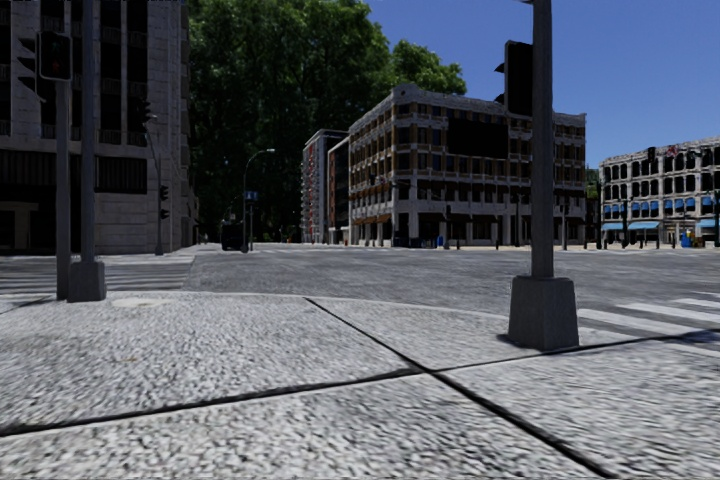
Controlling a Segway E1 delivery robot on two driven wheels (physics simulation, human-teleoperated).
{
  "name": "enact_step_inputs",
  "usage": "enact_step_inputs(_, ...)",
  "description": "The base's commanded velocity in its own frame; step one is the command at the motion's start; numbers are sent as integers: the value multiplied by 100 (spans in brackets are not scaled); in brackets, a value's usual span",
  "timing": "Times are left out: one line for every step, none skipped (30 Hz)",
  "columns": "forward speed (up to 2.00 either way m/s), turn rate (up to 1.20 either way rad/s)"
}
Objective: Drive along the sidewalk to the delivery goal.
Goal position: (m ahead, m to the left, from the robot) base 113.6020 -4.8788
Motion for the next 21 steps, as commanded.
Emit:
enact_step_inputs(200,-109)
enact_step_inputs(200,-120)
enact_step_inputs(200,-120)
enact_step_inputs(200,-120)
enact_step_inputs(200,-120)
enact_step_inputs(200,-120)
enact_step_inputs(200,-120)
enact_step_inputs(200,-120)
enact_step_inputs(200,-120)
enact_step_inputs(200,-120)
enact_step_inputs(200,-120)
enact_step_inputs(200,-120)
enact_step_inputs(200,-120)
enact_step_inputs(200,-120)
enact_step_inputs(200,-120)
enact_step_inputs(200,-120)
enact_step_inputs(200,-120)
enact_step_inputs(200,-120)
enact_step_inputs(200,-120)
enact_step_inputs(200,-120)
enact_step_inputs(200,-120)
